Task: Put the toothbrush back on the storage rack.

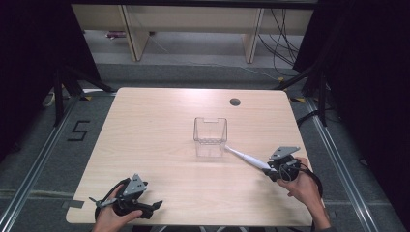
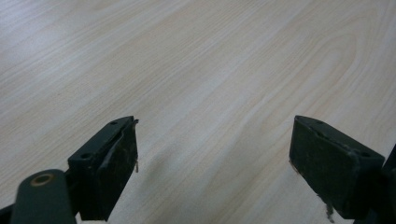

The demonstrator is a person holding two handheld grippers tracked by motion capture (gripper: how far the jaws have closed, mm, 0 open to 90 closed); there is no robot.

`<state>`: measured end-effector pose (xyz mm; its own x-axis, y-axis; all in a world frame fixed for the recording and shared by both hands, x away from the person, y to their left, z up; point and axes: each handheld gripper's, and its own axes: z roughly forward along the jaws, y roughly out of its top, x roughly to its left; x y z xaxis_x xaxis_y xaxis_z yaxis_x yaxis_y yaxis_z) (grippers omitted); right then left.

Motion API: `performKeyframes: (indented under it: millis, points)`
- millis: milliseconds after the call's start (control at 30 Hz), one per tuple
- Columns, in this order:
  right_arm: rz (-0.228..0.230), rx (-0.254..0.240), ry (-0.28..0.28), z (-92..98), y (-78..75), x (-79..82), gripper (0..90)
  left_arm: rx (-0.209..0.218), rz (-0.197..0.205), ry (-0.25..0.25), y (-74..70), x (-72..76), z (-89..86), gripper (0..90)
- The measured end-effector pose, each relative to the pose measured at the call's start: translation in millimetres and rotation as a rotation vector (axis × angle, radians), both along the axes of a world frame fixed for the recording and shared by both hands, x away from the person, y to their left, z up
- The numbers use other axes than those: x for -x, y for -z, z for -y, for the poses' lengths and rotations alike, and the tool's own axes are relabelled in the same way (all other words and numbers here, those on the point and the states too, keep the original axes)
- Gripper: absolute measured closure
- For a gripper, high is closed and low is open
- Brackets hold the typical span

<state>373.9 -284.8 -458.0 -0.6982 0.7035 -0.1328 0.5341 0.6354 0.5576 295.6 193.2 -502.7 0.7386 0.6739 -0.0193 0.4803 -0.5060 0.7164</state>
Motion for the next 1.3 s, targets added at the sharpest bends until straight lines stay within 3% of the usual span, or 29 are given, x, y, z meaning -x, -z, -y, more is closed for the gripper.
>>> performKeyframes:
  millis: [233,433,933,1300]
  points:
    - [-0.053,0.046,-0.019,-8.9,-3.4,-16.5,56.5,-0.005,0.005,-0.007,-0.2,-0.5,-0.8,14.7]
    - [-0.073,0.076,-0.03,-15.2,-3.2,-26.6,54.8,-0.004,0.004,-0.007,-0.2,-0.6,-0.7,14.7]
    - [-0.168,0.19,-0.085,-33.6,0.1,-52.9,54.4,0.0,0.004,-0.007,-0.3,-0.4,-0.8,14.7]
    - [-0.217,0.224,-0.127,-45.6,6.3,-66.5,55.6,-0.001,0.004,-0.006,-0.5,-0.4,-1.1,14.7]
